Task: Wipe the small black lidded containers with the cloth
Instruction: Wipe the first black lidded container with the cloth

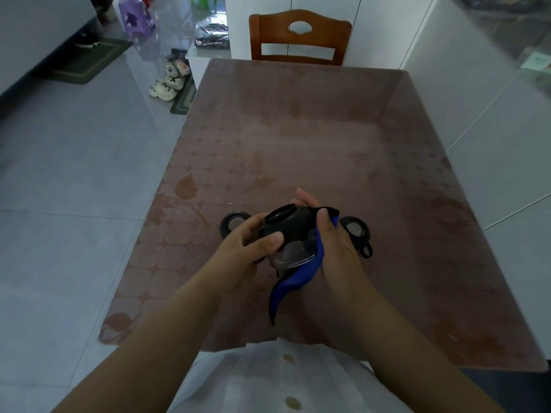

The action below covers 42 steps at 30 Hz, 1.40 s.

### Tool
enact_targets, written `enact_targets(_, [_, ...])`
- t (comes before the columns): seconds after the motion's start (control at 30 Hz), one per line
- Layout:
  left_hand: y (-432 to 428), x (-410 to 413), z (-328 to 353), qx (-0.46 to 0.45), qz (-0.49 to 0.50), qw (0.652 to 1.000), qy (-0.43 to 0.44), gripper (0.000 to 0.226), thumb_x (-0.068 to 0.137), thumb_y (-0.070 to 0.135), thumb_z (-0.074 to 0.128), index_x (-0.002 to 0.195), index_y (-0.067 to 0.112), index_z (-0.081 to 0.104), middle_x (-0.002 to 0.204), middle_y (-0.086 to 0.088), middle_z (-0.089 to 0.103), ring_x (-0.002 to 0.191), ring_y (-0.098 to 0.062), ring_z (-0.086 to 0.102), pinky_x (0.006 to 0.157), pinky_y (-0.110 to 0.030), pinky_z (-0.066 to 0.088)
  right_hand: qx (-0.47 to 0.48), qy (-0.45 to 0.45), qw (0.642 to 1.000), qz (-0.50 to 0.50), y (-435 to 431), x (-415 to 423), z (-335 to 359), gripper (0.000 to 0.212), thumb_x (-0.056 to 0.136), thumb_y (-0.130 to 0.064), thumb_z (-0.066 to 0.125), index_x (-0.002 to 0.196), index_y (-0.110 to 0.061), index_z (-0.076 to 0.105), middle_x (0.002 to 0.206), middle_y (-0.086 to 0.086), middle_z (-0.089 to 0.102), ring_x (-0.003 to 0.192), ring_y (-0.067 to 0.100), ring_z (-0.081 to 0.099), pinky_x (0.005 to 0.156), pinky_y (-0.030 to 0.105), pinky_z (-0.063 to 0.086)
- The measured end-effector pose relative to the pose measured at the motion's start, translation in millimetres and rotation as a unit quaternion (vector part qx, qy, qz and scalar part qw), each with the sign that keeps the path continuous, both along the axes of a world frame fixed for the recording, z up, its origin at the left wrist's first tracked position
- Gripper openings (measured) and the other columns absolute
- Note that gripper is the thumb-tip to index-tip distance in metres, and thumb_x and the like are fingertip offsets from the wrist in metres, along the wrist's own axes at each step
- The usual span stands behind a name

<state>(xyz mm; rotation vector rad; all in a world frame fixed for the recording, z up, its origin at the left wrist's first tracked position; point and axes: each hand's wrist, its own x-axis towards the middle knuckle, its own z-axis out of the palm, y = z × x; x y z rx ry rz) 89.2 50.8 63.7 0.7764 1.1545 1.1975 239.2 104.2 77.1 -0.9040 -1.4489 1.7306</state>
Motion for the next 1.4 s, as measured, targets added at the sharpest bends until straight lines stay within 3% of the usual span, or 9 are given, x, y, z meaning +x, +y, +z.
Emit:
enact_targets(0.13, [-1, -2, -3, 0.008, -0.01, 0.998, -0.056, 0.098, 0.048, 0.05, 0.087, 0.127, 0.005, 0.05, 0.103, -0.004, 0.068, 0.094, -0.017, 0.066, 0.076, -0.022, 0.053, -0.02, 0.007, 1.0, 0.016, 2, -1, -1, 0.054, 0.077, -0.069, 0.052, 0.122, -0.039, 0.058, 0.131, -0.002, 0.058, 0.126, 0.022, 0.051, 0.107, 0.052, 0.037])
enact_targets(0.23, [-1, -5, -5, -0.012, -0.005, 0.998, -0.054, 0.098, 0.048, 0.052, 0.086, 0.128, 0.007, 0.051, 0.108, -0.007, 0.067, 0.098, -0.018, 0.066, 0.08, -0.025, 0.054, -0.024, 0.001, 1.0, 0.011, 1, -1, -5, 0.04, 0.085, -0.054, 0.045, 0.12, -0.039, 0.059, 0.13, -0.005, 0.059, 0.125, 0.02, 0.052, 0.108, 0.051, 0.037])
enact_targets(0.4, [-1, -5, -2, -0.038, 0.013, 0.999, 0.023, 0.039, 0.077, 0.032, 0.071, 0.113, 0.025, 0.058, 0.102, 0.004, 0.071, 0.098, -0.014, 0.066, 0.094, -0.035, 0.049, 0.037, -0.064, 0.997, 0.025, 1, -3, 1, 0.038, 0.086, -0.06, 0.037, 0.121, -0.052, 0.048, 0.133, -0.014, 0.051, 0.127, 0.008, 0.047, 0.109, 0.043, 0.038])
enact_targets(0.53, [-2, 2, 0, -0.011, 0.019, 0.999, 0.047, 0.056, 0.071, 0.023, 0.075, 0.121, 0.028, 0.051, 0.112, 0.006, 0.066, 0.099, -0.007, 0.067, 0.083, -0.023, 0.055, 0.143, -0.172, 0.974, 0.036, 7, -6, 6, 0.034, 0.095, -0.049, 0.031, 0.127, -0.048, 0.042, 0.125, -0.018, 0.047, 0.115, -0.015, 0.04, 0.099, 0.012, 0.033])
enact_targets(0.63, [-2, 0, -1, 0.001, 0.014, 1.0, 0.014, 0.069, 0.063, 0.029, 0.083, 0.124, 0.034, 0.05, 0.111, 0.006, 0.069, 0.105, -0.012, 0.066, 0.084, -0.025, 0.055, 0.112, -0.135, 0.984, 0.03, 11, -5, 14, 0.032, 0.097, -0.041, 0.03, 0.125, -0.044, 0.045, 0.116, -0.03, 0.045, 0.101, -0.032, 0.037, 0.084, -0.005, 0.03])
enact_targets(0.83, [0, -3, -1, 0.003, -0.002, 0.998, -0.065, 0.097, 0.045, 0.043, 0.09, 0.129, 0.029, 0.044, 0.108, 0.0, 0.073, 0.102, -0.022, 0.068, 0.078, -0.029, 0.057, -0.06, 0.011, 0.998, 0.02, 12, -3, 10, 0.037, 0.086, -0.048, 0.035, 0.113, -0.037, 0.057, 0.111, 0.0, 0.064, 0.106, 0.023, 0.063, 0.094, 0.043, 0.052])
enact_targets(0.97, [3, 2, 0, -0.025, 0.048, 0.998, -0.037, 0.058, 0.074, 0.034, 0.074, 0.124, 0.018, 0.049, 0.111, -0.006, 0.067, 0.09, -0.016, 0.069, 0.074, -0.028, 0.054, -0.108, 0.063, 0.992, 0.007, 12, 0, 5, 0.044, 0.082, -0.045, 0.039, 0.119, -0.026, 0.056, 0.114, 0.001, 0.065, 0.103, 0.021, 0.065, 0.088, 0.038, 0.056])
enact_targets(1.17, [7, 16, 6, -0.001, 0.14, 0.968, 0.209, 0.017, 0.092, 0.029, 0.052, 0.109, 0.032, 0.051, 0.098, 0.006, 0.059, 0.088, -0.006, 0.06, 0.069, -0.011, 0.049, -0.064, 0.004, 0.996, -0.055, 5, 0, -9, 0.043, 0.079, -0.057, 0.044, 0.117, -0.04, 0.056, 0.129, -0.001, 0.058, 0.117, 0.022, 0.058, 0.103, 0.05, 0.044])
enact_targets(1.4, [13, 29, 10, -0.015, 0.088, 0.983, 0.161, 0.032, 0.084, 0.039, 0.059, 0.114, 0.029, 0.057, 0.097, 0.02, 0.06, 0.08, 0.014, 0.06, 0.061, 0.0, 0.045, 0.021, -0.074, 0.995, -0.057, 0, -12, -9, 0.039, 0.081, -0.054, 0.04, 0.12, -0.049, 0.04, 0.138, -0.011, 0.043, 0.129, 0.01, 0.042, 0.111, 0.042, 0.036])
